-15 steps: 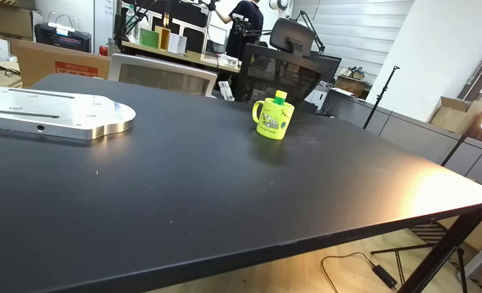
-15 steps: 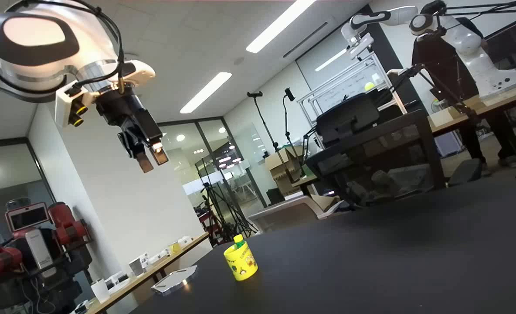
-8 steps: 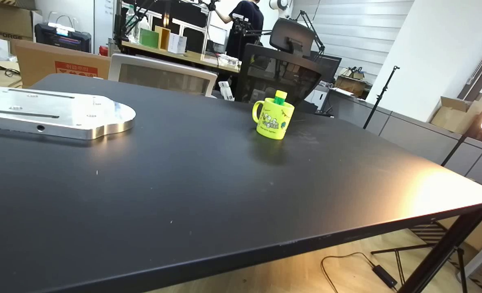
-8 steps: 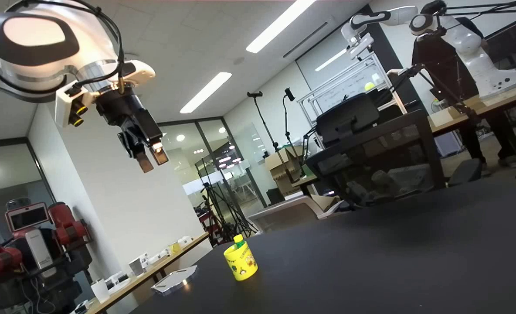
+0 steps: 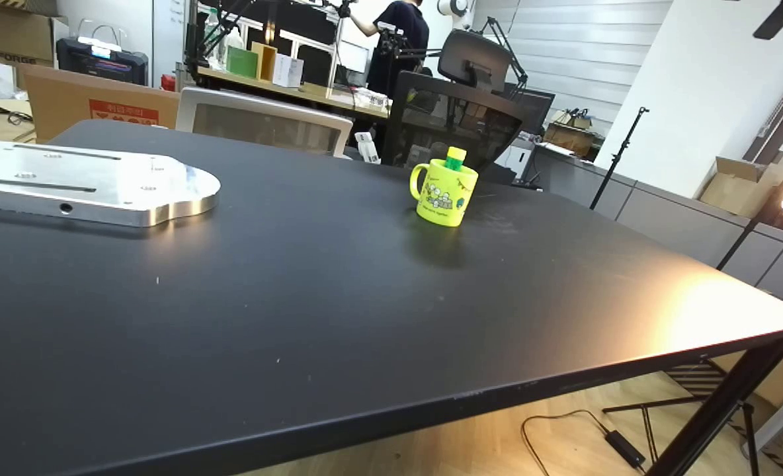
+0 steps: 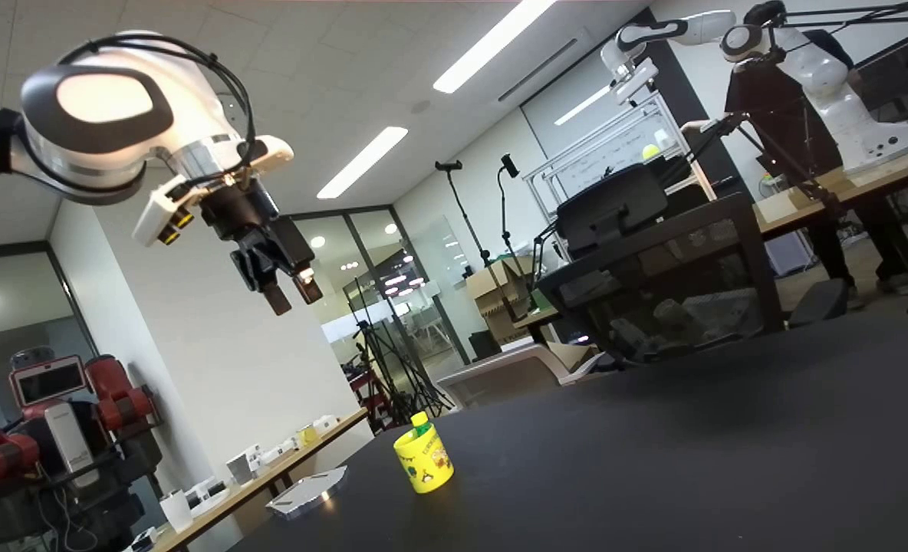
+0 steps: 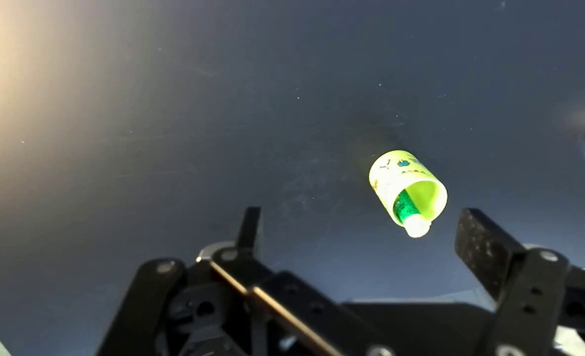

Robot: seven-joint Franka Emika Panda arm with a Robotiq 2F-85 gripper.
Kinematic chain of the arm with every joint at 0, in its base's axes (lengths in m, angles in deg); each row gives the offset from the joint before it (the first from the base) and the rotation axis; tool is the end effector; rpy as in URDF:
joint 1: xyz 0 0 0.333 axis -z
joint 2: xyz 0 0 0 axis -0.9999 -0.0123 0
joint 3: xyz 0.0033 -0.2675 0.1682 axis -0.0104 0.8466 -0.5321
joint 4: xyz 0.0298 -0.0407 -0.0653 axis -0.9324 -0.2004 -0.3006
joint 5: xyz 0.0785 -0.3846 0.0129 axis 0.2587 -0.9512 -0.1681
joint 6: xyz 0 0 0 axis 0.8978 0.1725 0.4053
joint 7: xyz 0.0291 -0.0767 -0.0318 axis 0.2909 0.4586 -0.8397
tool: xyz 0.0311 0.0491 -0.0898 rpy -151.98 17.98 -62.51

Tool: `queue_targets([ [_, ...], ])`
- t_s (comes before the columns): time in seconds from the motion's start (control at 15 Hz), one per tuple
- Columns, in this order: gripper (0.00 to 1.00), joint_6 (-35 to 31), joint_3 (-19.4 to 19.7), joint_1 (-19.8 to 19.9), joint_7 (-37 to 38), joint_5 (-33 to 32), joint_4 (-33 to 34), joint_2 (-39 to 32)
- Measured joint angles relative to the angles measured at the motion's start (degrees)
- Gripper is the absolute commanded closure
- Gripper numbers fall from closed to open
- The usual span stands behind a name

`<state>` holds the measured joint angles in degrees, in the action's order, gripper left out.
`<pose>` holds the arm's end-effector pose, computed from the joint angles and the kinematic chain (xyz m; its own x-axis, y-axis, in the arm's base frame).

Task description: Remove the glue stick from the yellow mug

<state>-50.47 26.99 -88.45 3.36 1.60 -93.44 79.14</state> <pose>0.4479 -0.0532 0.4741 0.9695 -0.1424 0.1997 -0.1128 -0.9818 -0.1526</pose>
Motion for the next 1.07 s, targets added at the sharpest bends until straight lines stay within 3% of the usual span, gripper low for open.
queue_targets([
  [0.4,0.00,-12.2,-4.1,-4.1,-1.5,4.2,10.4,-19.4],
  [0.67,0.00,-13.5,-5.7,-4.8,0.7,3.6,21.0,-32.1],
  [1.07,0.00,-13.2,-5.7,-4.8,0.8,3.5,23.5,-34.2],
])
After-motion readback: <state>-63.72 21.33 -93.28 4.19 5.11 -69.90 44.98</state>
